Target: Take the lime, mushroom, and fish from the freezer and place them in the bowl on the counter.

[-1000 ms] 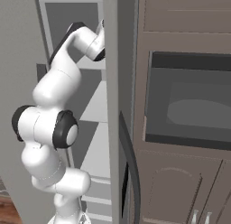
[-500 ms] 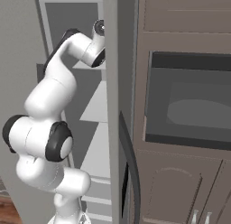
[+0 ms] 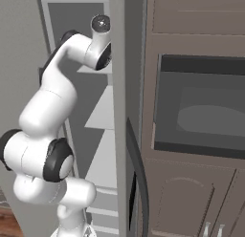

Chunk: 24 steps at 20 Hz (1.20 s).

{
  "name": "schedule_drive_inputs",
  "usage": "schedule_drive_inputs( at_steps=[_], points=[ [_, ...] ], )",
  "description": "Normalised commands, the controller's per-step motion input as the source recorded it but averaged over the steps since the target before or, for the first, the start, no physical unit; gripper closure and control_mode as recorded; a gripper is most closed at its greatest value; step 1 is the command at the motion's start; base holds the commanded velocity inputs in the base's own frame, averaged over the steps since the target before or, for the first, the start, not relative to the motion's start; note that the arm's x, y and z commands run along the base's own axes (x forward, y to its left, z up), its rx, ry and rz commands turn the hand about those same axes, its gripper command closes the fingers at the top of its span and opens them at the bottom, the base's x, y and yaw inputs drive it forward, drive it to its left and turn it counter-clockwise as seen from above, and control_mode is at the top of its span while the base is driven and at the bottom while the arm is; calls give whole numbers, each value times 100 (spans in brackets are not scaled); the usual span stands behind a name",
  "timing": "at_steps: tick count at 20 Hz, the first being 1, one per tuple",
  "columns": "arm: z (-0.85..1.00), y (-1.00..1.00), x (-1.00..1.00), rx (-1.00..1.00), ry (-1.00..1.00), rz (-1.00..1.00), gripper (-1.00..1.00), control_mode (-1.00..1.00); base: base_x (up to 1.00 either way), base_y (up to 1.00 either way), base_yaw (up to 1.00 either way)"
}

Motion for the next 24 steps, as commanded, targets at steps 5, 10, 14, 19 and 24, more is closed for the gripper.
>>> schedule_drive_inputs(
  at_steps=[5, 10, 14, 19, 24],
  points=[
    [0, -7, -63, -1, 0, -12, 100, -100, 0, 0, 0],
    [-3, -7, -85, 0, -1, -9, 100, -100, 0, 0, 0],
    [0, 0, -91, 0, -12, -2, 100, -100, 0, 0, 0],
    [0, 1, -95, 0, -13, -4, 100, -100, 0, 0, 0],
    [3, 5, -100, 0, -1, -6, 100, -100, 0, 0, 0]
  ],
)
